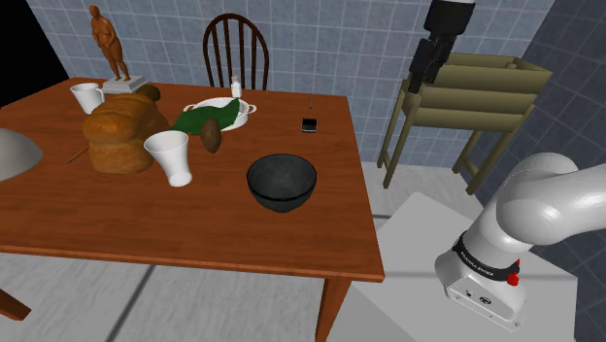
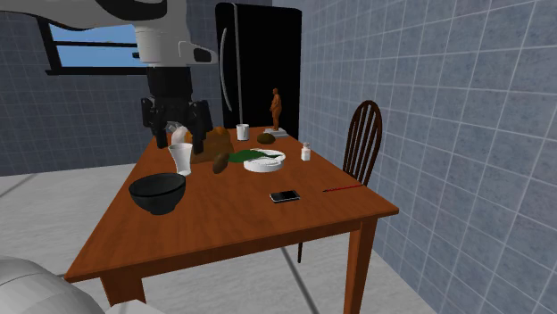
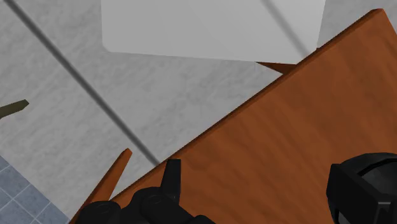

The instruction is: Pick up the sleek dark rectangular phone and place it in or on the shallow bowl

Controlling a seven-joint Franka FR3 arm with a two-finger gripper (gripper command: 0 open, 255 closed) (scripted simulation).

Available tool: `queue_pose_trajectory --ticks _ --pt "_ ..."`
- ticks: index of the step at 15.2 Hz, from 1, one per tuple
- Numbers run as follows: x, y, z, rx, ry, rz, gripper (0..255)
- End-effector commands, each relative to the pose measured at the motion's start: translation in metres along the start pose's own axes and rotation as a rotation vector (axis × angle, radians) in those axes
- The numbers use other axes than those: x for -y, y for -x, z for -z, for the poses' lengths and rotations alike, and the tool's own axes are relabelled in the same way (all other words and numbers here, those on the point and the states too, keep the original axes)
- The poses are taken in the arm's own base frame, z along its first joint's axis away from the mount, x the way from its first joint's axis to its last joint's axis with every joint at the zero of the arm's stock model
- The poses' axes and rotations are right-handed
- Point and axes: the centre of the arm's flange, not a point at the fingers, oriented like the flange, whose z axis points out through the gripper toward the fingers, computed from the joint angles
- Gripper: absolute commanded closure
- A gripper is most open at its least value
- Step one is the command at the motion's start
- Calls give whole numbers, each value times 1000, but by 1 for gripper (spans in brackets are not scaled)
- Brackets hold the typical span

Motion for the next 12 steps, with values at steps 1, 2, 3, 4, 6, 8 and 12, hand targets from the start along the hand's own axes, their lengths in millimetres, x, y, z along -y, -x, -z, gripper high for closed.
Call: queue_pose_trajectory --ticks 1,2,3,4,6,8,12 --pt "0 0 0 0 0 0 0" --pt "1 -11 -7 0 -1 -20 0" --pt "2 -23 -14 1 -3 -40 0" --pt "2 -34 -20 1 -4 -59 0" --pt "2 -57 -34 2 -7 -99 0" --pt "2 -79 -48 3 -9 -138 0" --pt "-2 -125 -75 5 -14 -218 0"
